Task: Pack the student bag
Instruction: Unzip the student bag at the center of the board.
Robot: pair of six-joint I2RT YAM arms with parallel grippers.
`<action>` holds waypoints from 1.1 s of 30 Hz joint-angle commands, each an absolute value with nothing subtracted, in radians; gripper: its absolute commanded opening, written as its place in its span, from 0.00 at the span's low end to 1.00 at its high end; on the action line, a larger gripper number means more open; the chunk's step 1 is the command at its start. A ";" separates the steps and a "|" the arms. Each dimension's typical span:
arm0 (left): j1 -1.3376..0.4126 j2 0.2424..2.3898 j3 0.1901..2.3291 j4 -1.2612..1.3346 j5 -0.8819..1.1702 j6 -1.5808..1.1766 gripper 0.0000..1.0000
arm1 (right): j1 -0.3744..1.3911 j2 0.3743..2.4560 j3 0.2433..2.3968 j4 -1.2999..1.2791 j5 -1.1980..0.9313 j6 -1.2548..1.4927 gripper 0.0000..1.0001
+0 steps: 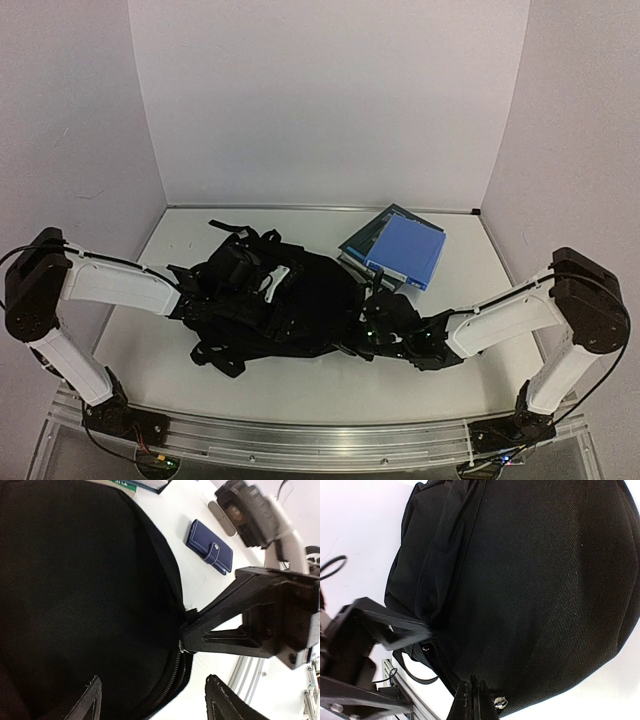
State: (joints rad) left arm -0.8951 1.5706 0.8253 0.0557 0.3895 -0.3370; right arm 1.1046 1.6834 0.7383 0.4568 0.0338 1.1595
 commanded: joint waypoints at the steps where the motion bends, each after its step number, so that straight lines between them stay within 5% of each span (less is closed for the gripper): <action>1: -0.924 1.626 0.855 0.128 0.355 -0.248 0.72 | 1.100 1.644 0.726 0.498 0.056 1.182 0.00; 21: -1.040 1.731 0.912 0.069 0.178 -0.164 0.63 | 1.080 1.646 0.708 0.529 0.042 1.200 0.00; 33: -1.055 1.759 0.926 0.029 0.183 -0.206 0.10 | 1.072 1.645 0.714 0.523 0.078 1.192 0.00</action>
